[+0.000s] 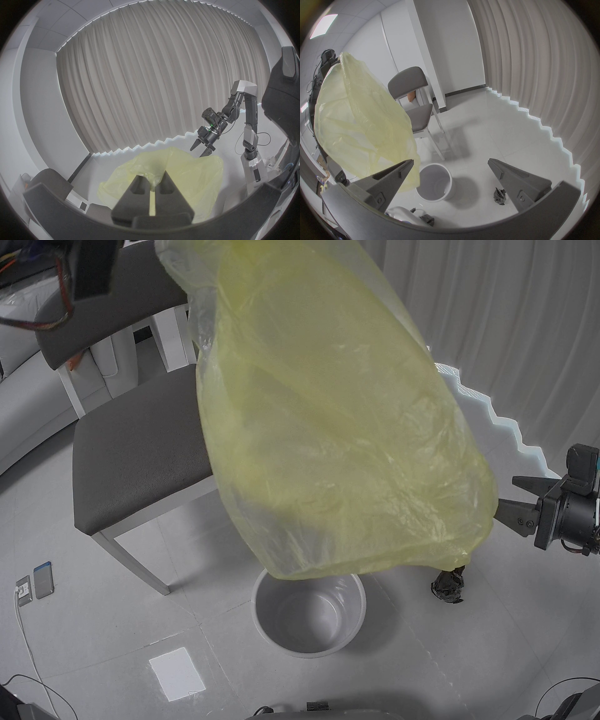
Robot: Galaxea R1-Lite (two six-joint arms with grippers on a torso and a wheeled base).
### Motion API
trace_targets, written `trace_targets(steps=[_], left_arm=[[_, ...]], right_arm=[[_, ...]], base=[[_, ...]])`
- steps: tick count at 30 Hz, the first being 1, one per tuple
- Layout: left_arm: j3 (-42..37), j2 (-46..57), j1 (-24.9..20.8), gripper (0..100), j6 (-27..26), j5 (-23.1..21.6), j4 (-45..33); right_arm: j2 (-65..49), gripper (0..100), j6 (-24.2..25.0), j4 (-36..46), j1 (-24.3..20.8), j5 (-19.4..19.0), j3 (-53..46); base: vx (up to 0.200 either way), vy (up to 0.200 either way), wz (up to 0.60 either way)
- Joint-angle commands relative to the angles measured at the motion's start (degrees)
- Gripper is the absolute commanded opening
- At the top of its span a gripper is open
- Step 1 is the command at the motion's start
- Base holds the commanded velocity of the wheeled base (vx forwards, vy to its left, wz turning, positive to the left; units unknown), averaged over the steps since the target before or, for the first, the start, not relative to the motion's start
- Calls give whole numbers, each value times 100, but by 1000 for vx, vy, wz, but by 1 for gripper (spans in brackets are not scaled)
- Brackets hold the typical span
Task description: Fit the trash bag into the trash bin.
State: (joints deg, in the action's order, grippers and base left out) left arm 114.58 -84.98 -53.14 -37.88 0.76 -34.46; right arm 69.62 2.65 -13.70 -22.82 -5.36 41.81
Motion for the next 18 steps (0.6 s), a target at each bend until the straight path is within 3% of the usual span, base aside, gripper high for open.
trace_targets(steps=[1, 8, 18], left_arm=[[1, 52, -65, 0, 17, 4, 27], [1, 34, -56, 0, 35, 12, 62], [1, -1, -47, 0, 43, 21, 89]], right_arm=[[219, 100, 140, -150, -232, 27, -15], [148, 100, 395, -124, -908, 501, -218], [-353, 100, 395, 17, -1181, 536, -332]], base=[[0, 0, 0], [0, 0, 0], [0, 0, 0]])
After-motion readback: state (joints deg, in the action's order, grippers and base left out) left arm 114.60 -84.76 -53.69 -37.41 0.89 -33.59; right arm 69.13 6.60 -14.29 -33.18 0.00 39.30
